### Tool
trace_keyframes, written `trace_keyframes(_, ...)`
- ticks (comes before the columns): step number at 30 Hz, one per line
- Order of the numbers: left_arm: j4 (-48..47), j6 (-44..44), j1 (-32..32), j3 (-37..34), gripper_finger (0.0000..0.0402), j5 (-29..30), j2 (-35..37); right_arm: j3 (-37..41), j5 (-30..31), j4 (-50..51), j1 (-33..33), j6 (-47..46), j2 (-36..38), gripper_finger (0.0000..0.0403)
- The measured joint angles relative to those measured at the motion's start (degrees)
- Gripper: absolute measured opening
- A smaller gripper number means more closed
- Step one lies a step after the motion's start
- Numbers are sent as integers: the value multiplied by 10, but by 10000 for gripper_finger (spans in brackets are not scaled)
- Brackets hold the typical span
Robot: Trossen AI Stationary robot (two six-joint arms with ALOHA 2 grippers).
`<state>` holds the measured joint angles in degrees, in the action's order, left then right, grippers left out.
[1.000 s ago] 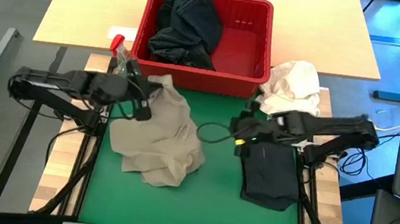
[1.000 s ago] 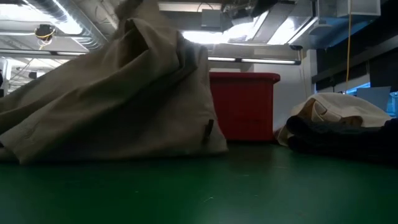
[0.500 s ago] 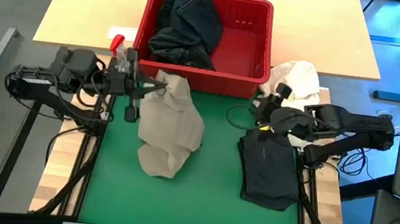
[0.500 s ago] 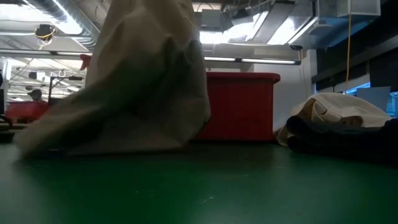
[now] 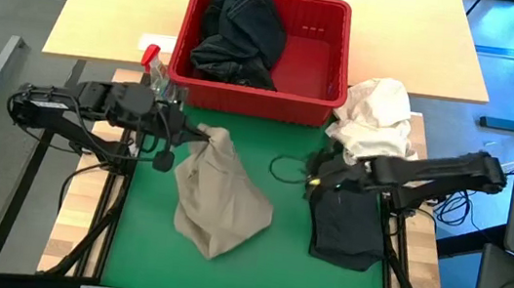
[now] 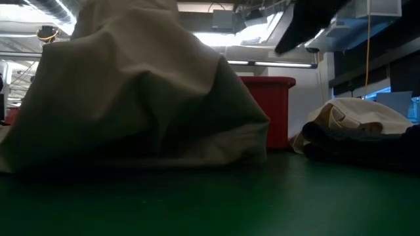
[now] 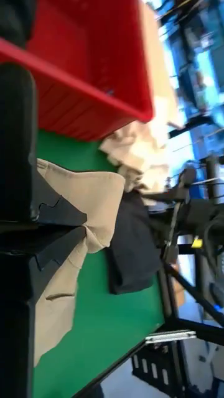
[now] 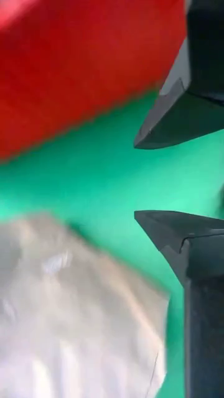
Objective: Fold Laundry from Bin
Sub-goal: Fold the brown shorts
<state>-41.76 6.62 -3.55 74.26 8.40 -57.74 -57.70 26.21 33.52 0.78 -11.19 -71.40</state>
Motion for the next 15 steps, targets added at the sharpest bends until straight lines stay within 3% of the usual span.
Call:
trace_keyframes(5, -6, -5, 0, 0, 0, 0, 0, 106, -13, -187, 0, -88, -43, 173)
trace_keyframes(8, -6, -5, 0, 0, 0, 0, 0, 113, -4, -207, 4, -153, -77, 177)
trace_keyframes(15, -7, -5, 0, 0, 0, 0, -5, 113, -41, -220, 5, -206, -125, 180)
